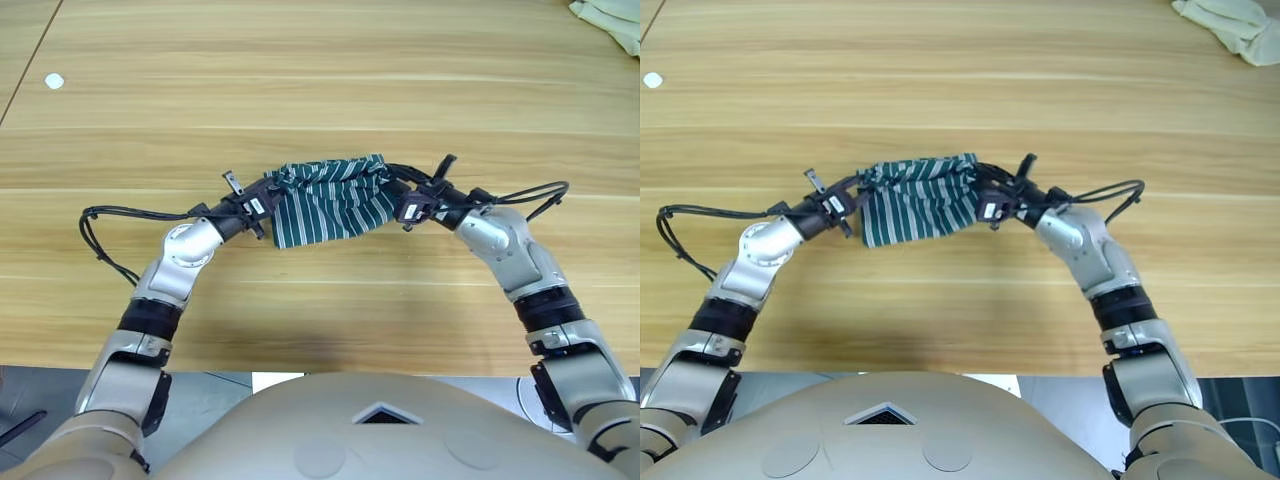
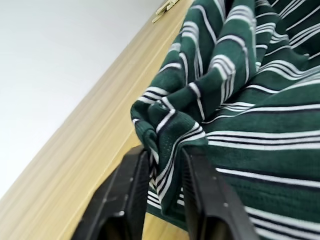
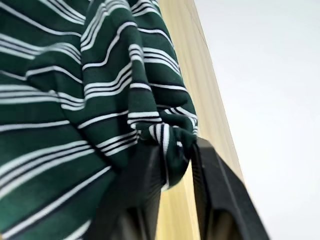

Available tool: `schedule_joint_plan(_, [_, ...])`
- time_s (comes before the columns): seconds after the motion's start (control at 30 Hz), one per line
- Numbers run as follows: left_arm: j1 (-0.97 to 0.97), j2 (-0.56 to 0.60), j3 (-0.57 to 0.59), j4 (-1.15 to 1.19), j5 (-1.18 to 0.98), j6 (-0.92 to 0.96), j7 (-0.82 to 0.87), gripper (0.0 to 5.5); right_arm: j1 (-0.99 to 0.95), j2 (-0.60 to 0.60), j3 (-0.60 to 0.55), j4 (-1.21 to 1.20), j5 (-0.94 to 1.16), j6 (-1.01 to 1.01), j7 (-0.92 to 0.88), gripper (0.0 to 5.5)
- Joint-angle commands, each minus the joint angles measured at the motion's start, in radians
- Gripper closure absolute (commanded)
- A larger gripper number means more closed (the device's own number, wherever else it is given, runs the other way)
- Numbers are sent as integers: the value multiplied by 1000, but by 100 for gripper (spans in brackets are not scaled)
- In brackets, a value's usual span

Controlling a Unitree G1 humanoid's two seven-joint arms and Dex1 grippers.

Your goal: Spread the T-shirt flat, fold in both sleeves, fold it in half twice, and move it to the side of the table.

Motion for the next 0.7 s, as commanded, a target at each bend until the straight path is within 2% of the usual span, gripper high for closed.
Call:
schedule_joint_plan(0.03, [-48,-39,9,90,12,-18,47,388,-71,26,11,53,-22,11,-43,391])
schedule_joint_plan(0.2, [-133,-71,54,227,44,-25,206,294,-198,86,20,226,-71,42,-174,291])
schedule_joint_plan(0.27, [-187,-85,71,311,66,-30,296,278,-251,120,20,317,-69,53,-231,272])
schedule_joint_plan(0.37, [-274,-111,86,472,87,-35,412,278,-308,157,19,450,-68,54,-320,272])
schedule_joint_plan(0.5, [-301,-115,87,574,91,-62,461,278,-228,227,9,315,68,-14,-261,272])
schedule_joint_plan(0.63, [-265,-85,106,618,76,-78,478,278,-54,280,1,10,284,45,-129,272])
schedule_joint_plan(0.7, [-243,-91,123,610,44,-112,452,278,5,283,7,-71,301,78,-106,272])
